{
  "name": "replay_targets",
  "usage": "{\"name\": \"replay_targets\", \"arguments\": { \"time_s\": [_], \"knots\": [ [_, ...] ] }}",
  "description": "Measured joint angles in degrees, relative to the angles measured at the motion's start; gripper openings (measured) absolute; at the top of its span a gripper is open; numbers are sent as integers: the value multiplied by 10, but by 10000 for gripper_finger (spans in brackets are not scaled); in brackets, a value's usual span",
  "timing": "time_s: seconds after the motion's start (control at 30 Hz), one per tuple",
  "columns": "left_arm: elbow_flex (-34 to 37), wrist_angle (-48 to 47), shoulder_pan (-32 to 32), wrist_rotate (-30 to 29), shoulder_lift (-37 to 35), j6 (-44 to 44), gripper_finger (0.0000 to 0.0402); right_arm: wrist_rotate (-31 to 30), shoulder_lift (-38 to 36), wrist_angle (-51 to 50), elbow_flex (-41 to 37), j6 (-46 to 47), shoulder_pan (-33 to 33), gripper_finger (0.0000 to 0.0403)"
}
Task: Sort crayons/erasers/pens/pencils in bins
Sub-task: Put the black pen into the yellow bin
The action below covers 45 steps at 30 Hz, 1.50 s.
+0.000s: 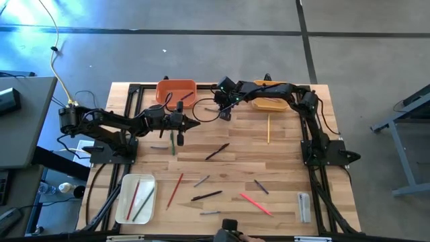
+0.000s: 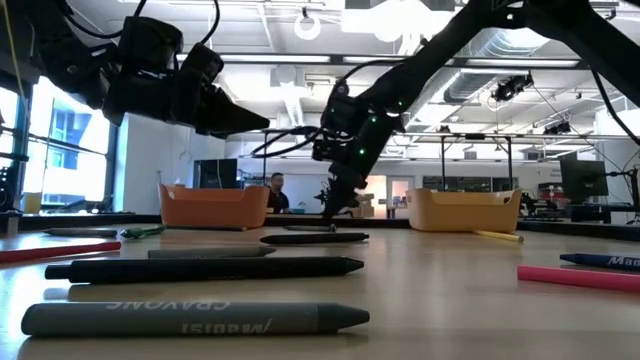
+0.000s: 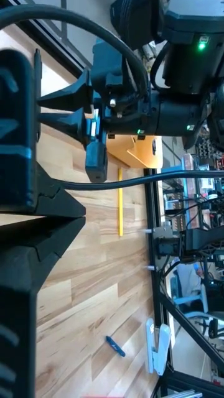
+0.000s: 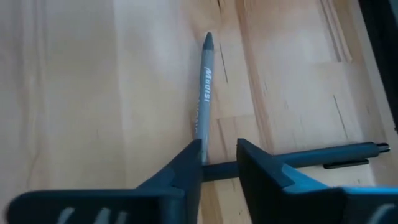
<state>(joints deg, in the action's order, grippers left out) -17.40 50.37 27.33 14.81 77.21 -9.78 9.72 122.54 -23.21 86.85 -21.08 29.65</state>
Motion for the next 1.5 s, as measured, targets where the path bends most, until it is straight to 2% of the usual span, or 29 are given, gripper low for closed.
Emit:
{"name": "replay_targets", "arguments": {
  "time_s": [0.23, 0.33, 0.4, 0.6, 0.8, 1.07, 1.2, 1.33, 1.5],
  "knots": [
    [0, 0, 0, 0, 0, 2, 0, -13, -1, -17, 19, -2, 0, 6],
    [0, 0, 0, 0, 0, 2, 0, -51, -1, -10, 20, -10, 1, 9],
    [0, 0, 0, 0, 0, 2, 0, -54, -1, -10, 20, -34, 6, 5],
    [0, 0, 0, 0, 0, 2, 0, -7, -1, 22, 2, -108, 23, 1],
    [0, 0, 0, 0, 0, 2, 0, 54, 0, 27, -6, -110, 30, 0],
    [0, -1, 0, 0, 0, 2, 0, 74, 0, 8, -6, -118, 30, 0],
    [0, -3, 0, 0, 0, 2, 0, 69, -1, 1, -6, -80, 30, 0],
    [0, -4, 0, -1, 0, 2, 0, 11, -1, 6, -6, 0, 28, 3],
    [0, -4, 0, -2, 0, 2, 0, -46, -1, 3, -5, 96, 28, 44]
  ]
}}
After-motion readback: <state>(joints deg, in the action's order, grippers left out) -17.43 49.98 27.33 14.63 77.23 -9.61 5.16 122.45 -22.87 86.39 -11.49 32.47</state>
